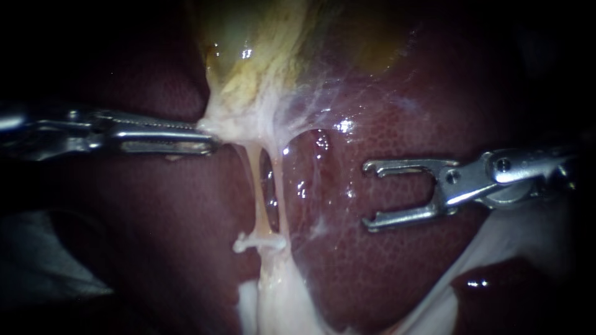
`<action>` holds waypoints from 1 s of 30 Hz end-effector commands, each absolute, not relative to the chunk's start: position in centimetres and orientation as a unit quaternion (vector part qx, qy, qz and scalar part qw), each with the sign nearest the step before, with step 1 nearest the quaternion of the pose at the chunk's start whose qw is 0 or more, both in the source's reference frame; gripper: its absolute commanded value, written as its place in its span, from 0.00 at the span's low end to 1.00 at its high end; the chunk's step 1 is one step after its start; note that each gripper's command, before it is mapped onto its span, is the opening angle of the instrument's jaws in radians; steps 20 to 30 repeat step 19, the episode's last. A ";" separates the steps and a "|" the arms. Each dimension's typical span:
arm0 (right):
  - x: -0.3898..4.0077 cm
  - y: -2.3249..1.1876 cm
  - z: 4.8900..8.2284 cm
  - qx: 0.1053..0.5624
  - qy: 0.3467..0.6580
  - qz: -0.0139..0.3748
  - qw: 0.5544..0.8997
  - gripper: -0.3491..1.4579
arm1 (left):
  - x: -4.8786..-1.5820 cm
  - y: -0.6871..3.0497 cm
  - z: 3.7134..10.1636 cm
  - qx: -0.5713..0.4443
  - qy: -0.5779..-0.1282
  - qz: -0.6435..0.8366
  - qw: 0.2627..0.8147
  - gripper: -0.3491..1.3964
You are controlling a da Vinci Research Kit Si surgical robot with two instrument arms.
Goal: Going back first clip left tube
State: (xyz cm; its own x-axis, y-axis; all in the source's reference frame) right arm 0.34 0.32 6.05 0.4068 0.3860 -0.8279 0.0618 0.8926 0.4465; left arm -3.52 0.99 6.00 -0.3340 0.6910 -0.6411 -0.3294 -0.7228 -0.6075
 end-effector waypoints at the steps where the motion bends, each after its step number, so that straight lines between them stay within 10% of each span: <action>1: 0.33 0.32 6.05 0.210 0.535 0.100 0.812 0.47 | -3.56 0.97 6.05 -0.477 -0.189 0.796 0.320 0.00; 30: 0.32 0.31 6.01 0.210 0.535 0.100 0.812 0.47 | -3.66 0.99 6.29 -0.473 -0.195 0.799 0.316 0.00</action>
